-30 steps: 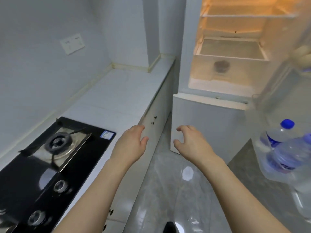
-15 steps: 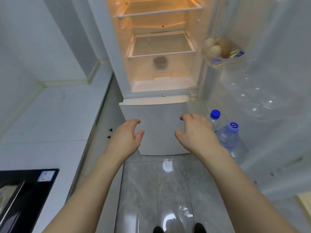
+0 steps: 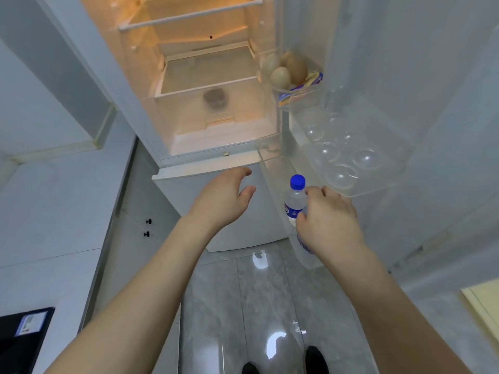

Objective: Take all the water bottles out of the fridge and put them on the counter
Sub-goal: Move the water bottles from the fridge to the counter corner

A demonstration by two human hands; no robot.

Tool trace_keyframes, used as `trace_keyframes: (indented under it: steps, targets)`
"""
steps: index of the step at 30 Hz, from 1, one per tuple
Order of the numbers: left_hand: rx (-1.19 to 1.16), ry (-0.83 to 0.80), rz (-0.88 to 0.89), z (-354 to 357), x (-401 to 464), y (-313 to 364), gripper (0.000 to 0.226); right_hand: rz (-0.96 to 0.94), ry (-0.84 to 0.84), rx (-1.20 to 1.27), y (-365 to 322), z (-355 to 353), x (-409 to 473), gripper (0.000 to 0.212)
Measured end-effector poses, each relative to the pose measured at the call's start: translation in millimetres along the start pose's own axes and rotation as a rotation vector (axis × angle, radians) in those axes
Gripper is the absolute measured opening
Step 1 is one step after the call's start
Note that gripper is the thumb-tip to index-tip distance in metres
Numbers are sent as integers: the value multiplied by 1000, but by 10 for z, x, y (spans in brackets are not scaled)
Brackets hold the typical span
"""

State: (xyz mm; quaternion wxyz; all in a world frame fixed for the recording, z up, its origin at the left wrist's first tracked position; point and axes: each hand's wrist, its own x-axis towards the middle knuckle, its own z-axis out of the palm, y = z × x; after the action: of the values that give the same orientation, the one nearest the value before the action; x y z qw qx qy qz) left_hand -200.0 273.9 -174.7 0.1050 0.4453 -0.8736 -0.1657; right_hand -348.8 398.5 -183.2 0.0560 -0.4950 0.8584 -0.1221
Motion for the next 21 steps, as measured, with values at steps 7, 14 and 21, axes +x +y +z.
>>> trace_keyframes:
  steps: [7, 14, 21]
  targets:
    - [-91, -114, 82, 307, 357, 439, 43, 6, -92, 178, 123, -61, 33, 15]
    - [-233, -216, 60, 531, 384, 573, 35, -70, 70, 177, 149, -4, 40, 12]
    - [-184, -132, 63, 608, 347, 504, 27, 37, 23, 215, 195, 32, 16, 23]
